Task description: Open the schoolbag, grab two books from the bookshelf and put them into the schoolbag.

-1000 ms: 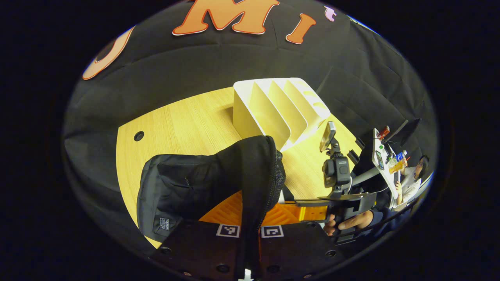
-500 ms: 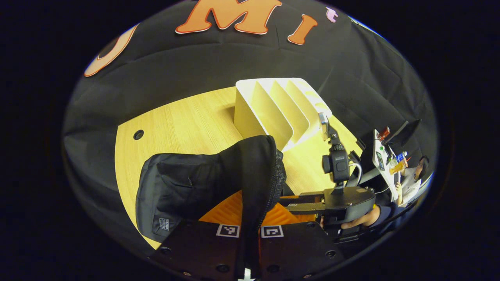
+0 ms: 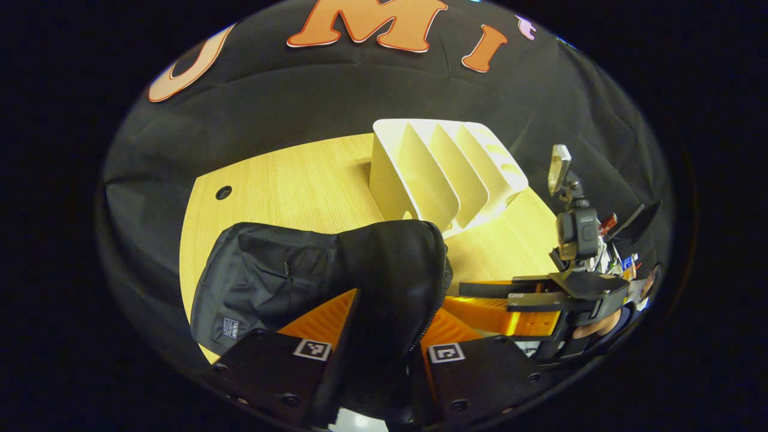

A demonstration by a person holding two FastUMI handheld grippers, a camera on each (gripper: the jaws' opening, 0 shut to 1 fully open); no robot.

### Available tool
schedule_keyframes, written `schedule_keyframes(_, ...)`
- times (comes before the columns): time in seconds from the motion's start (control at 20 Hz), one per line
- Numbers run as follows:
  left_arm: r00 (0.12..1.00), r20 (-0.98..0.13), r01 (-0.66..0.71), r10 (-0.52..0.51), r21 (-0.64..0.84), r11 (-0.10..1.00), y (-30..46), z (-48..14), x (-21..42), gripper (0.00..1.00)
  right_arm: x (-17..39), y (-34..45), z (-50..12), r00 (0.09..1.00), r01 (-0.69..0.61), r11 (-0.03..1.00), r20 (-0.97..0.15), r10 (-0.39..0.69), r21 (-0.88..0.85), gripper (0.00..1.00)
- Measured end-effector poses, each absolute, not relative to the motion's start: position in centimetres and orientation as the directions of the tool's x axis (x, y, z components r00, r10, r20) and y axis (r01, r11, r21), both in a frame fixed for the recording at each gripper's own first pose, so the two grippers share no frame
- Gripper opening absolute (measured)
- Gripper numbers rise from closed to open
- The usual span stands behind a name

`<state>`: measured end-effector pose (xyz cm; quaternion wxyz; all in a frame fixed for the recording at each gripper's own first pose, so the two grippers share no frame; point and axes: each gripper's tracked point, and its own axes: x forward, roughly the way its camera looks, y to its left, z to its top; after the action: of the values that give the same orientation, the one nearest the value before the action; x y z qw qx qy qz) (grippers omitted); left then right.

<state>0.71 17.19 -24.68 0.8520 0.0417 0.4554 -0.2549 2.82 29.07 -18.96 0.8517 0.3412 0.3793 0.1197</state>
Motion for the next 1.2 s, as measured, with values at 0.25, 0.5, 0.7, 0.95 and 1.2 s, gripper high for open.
schedule_keyframes(0.25, 0.475, -0.802, 0.437, -0.363, -0.143, 0.888, 14.7, -25.2, -0.4, 0.97, 2.5, 24.0, -17.8, 0.723, 0.050, 0.775, -0.558, 0.407, 0.630, 0.98)
schedule_keyframes(0.5, 0.555, -0.755, 0.403, -0.350, -0.124, 0.907, 10.9, -23.1, -0.6, 0.98, 2.2, 18.7, -15.2, 0.772, 0.021, 0.822, -0.531, 0.349, 0.570, 0.98)
schedule_keyframes(0.7, 0.656, -0.683, 0.386, -0.323, -0.064, 0.920, 7.4, -19.6, 0.1, 0.99, 1.7, 13.8, -12.8, 0.821, -0.002, 0.866, -0.493, 0.288, 0.501, 0.98)
schedule_keyframes(0.95, 0.787, -0.534, 0.342, -0.309, -0.039, 0.939, 3.0, -14.6, 0.2, 0.98, 1.2, 8.3, -8.6, 0.891, -0.035, 0.927, -0.408, 0.199, 0.374, 0.98)
schedule_keyframes(1.2, 0.885, -0.371, 0.277, -0.281, -0.067, 0.959, 1.0, -10.4, -0.6, 0.98, 0.3, 4.6, -3.8, 0.951, -0.073, 0.962, -0.273, 0.146, 0.262, 0.98)
